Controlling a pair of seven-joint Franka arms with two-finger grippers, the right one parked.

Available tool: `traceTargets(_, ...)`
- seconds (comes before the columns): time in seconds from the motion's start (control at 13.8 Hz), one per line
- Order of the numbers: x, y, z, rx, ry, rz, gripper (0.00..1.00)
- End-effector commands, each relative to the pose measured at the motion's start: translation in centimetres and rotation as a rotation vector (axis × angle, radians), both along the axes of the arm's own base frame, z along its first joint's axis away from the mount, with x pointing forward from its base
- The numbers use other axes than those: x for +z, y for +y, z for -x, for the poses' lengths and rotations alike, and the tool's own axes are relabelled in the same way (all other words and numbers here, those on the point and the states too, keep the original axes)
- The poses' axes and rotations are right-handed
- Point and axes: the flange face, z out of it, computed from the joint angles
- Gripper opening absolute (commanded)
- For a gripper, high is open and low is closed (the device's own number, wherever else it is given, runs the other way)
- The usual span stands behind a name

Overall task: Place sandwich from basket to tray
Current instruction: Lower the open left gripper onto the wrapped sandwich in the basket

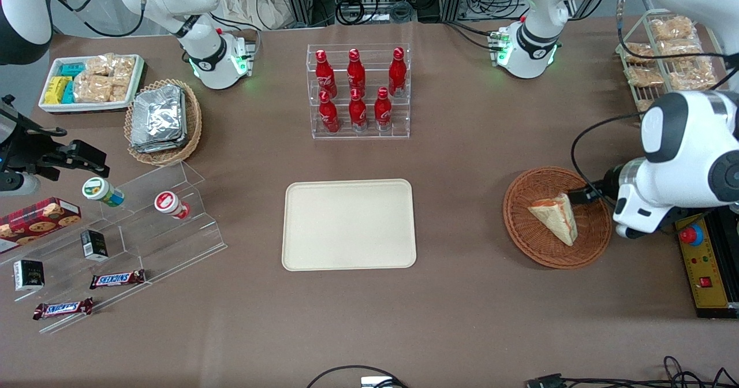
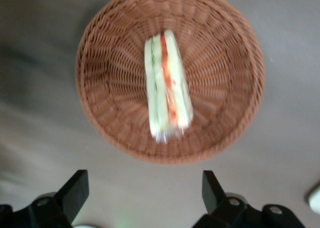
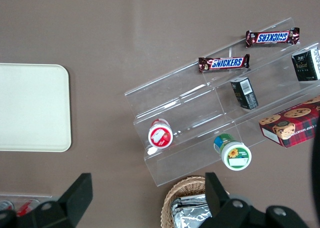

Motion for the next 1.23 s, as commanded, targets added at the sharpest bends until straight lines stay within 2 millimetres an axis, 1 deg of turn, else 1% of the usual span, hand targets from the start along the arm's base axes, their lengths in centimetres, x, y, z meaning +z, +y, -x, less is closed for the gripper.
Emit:
traceTargets(0.0,-4.5,1.4,0.3,0.077,-0.015,0.024,1.0)
traceTargets(0.07,-6.1,1.4,0.1,0.108,-0.008,0.022,1.0)
traceTargets(0.22,-8.6,1.2,-0.4,0.141,-0.012,0.017,1.0)
traceTargets(0.43,-11.6,1.0,-0.3,0.17,-0.016,0.037,1.0)
traceTargets(0.8,-14.5,0.9,0.0,0.196,-0.003,0.031,1.0)
traceTargets(0.87,-14.9,0.9,0.0,0.197,-0.001,0.031,0.98)
traceTargets(0.94,-15.0,0.8,0.0,0.198,-0.001,0.034,0.83)
traceTargets(1.01,-15.0,0.8,0.0,0.199,-0.001,0.033,0.51)
traceTargets(1.09,-14.6,0.7,0.0,0.199,-0.007,0.035,0.17)
traceTargets(1.16,-14.0,0.6,-0.1,0.197,-0.016,0.038,0.0)
